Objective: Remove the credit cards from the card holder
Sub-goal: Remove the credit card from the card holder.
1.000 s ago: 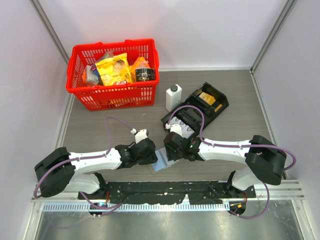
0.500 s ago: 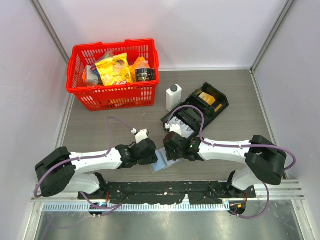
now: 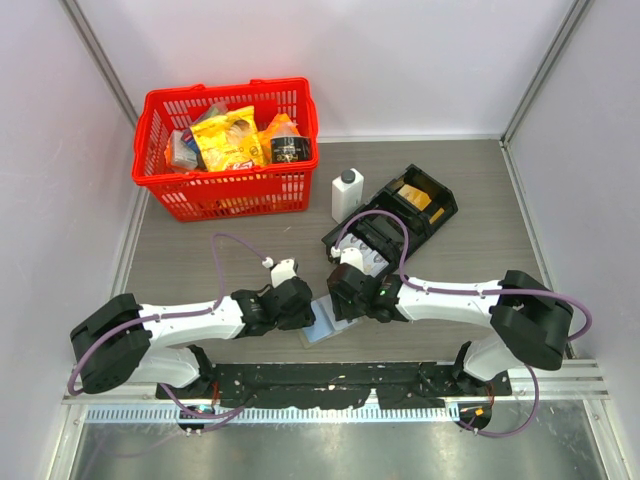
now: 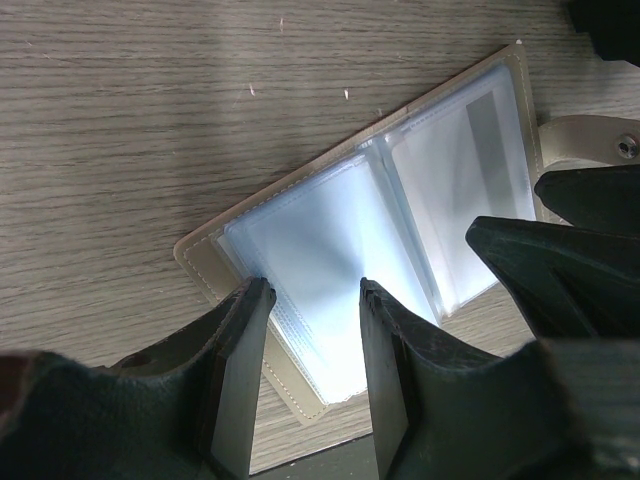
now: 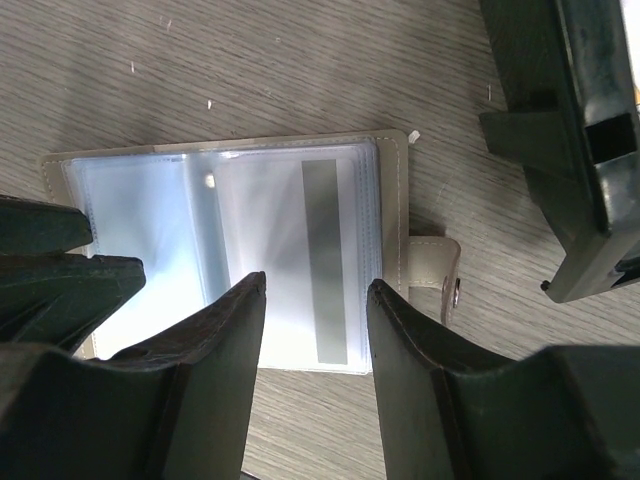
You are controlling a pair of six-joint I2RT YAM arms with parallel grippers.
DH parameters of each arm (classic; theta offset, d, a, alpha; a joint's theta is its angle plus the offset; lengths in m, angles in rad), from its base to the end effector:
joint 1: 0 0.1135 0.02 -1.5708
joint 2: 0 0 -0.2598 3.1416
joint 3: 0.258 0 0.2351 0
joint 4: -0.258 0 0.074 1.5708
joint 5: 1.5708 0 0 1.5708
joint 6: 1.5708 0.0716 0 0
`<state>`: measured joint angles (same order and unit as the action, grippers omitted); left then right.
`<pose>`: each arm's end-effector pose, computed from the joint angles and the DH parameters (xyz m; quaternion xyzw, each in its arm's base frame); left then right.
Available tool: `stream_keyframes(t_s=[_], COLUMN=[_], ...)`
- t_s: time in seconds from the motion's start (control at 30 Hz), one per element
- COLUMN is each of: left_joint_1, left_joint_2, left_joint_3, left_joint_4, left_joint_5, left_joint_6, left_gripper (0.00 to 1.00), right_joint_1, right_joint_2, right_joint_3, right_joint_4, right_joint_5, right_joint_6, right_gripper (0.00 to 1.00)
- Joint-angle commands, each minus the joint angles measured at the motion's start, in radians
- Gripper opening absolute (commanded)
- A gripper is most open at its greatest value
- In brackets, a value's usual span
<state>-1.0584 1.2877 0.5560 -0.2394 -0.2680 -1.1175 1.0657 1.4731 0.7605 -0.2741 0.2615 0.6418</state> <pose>0.1329 -0.1976 0.1376 -0.0674 0.9452 -0.2000 0.2490 0.1540 0.2403 0.1494 -0.1630 0.9361 0.1331 0.2817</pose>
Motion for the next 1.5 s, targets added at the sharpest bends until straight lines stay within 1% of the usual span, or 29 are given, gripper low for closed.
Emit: stream_keyframes(t_s=[0.0,0.3,0.7,0.93,1.23,1.47], left_joint_1=[-0.014,-0.015,-0.017,-0.020,-0.023,-0.023], left_joint_2=[0.027,0.032,0.038,0.039,0.035,0.030], left_joint_3=[-0.004,-0.004,0.002,0.004,0.005,0.005], left_joint_4=[-0.012,-0.012,-0.012,-0.012,-0.012,-0.015], left_joint_5=[0.033,0.033,0.035,0.033,0.030,0.027], left_joint_6=[-0.005,-0.005,-0.004,-0.004,-0.005,-0.007], left_gripper=[0.45,0.45,0.45,0.45,0.45,0.45], right_joint_1=[0.005,0.008,0.007,0.025,0.053,0.056], right_joint_2=[0.013,0.013,-0.065,-0.069,-0.082,-0.085], right_joint_3=[0.020,0.022,0.051,0.077,0.106,0.105], right_joint_4=[0.015,0.018,-0.002,-0.025,-0.013,-0.016], right_joint_5=[0.008,-0.011,-0.051,-0.064,-0.096,-0.077], right_joint_6=[0.004,-0.001,0.001,-0.002,-0.004,-0.002], right_gripper=[0.50,0.50,0.48,0.48,0.48,0.47])
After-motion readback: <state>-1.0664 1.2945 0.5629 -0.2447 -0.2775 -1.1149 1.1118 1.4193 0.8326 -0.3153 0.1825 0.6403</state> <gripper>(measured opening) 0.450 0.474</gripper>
